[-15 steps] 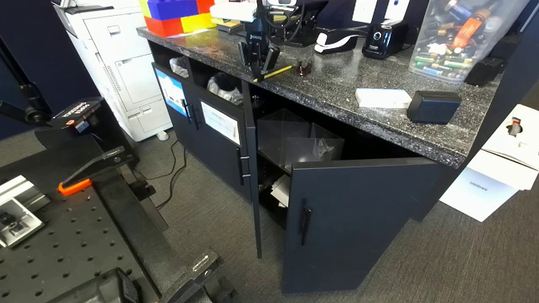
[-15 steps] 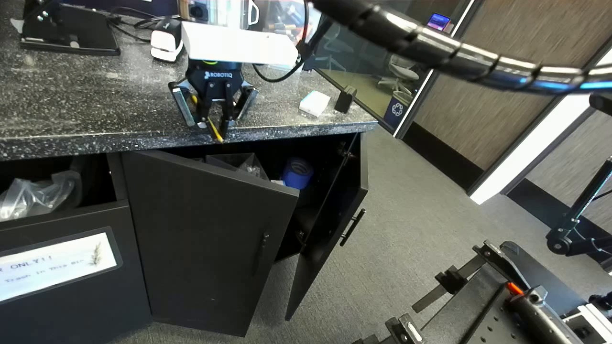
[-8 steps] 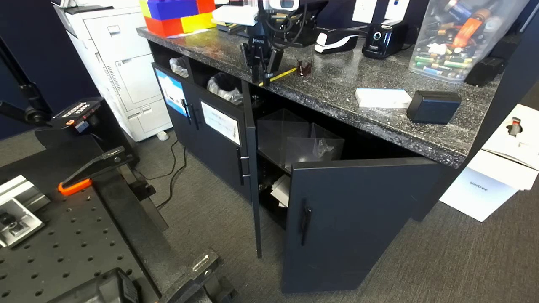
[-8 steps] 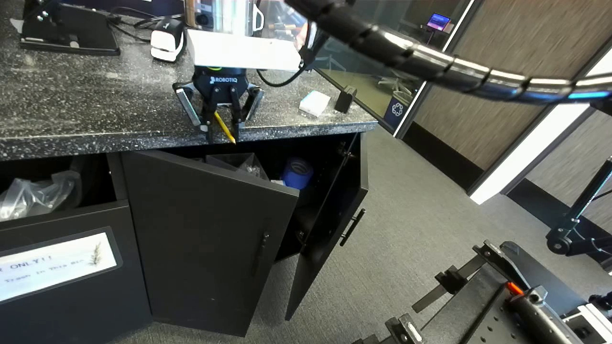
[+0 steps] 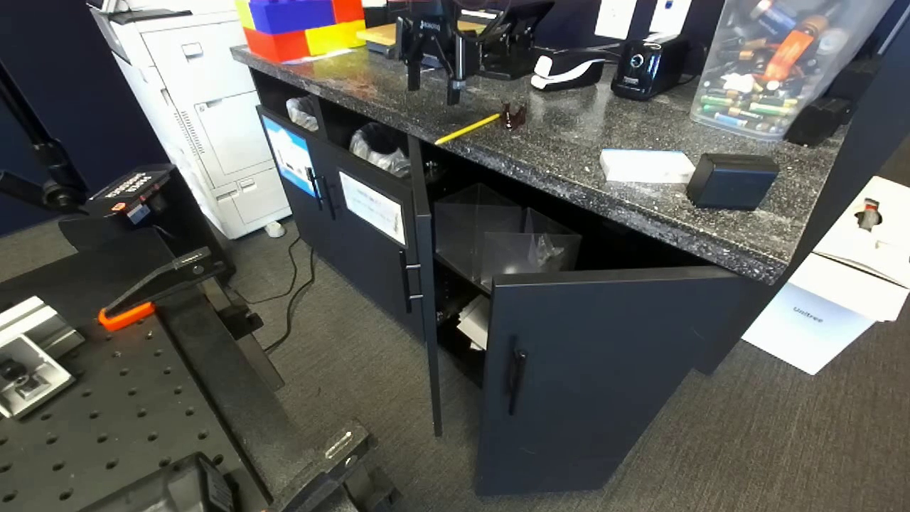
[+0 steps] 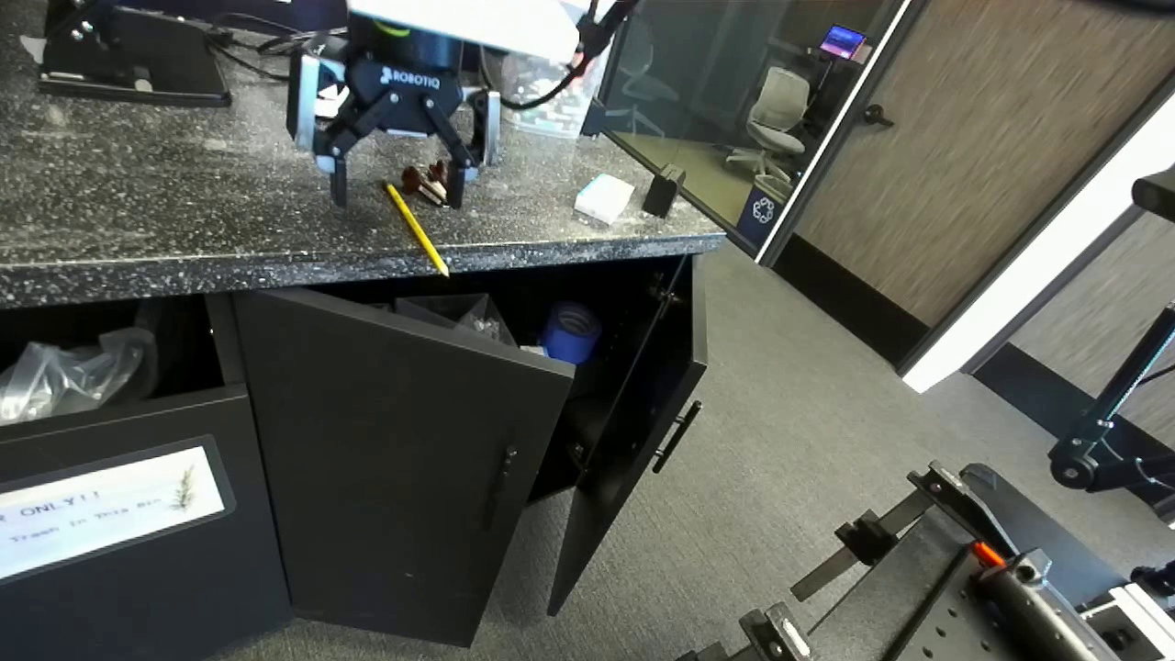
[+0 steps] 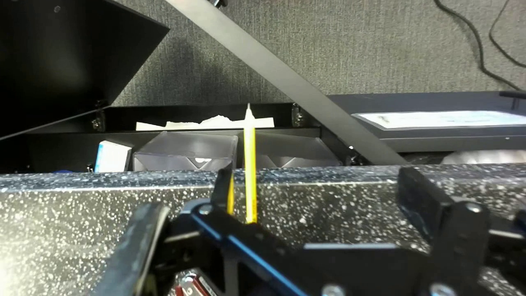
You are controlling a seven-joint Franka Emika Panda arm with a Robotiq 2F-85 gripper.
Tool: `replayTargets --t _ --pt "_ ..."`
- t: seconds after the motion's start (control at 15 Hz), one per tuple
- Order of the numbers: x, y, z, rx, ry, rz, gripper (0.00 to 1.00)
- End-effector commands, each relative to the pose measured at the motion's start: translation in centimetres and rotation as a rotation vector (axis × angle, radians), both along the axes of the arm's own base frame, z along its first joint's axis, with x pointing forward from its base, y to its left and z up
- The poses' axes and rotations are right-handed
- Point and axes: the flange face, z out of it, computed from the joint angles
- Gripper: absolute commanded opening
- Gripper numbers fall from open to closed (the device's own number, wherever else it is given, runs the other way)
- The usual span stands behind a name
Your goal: Move the pencil to the left
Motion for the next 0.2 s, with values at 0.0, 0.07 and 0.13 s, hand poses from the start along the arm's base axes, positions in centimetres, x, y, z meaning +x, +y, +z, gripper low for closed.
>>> replayTargets --t 0.0,0.07,0.13 --pt "0.0 0.1 1.6 0.012 0.009 0.005 1.0" --pt "-0.1 0.1 2.8 0.019 0.012 0.007 1.0" --pt "-0.1 0.0 3.5 0.021 0.014 0.008 1.0"
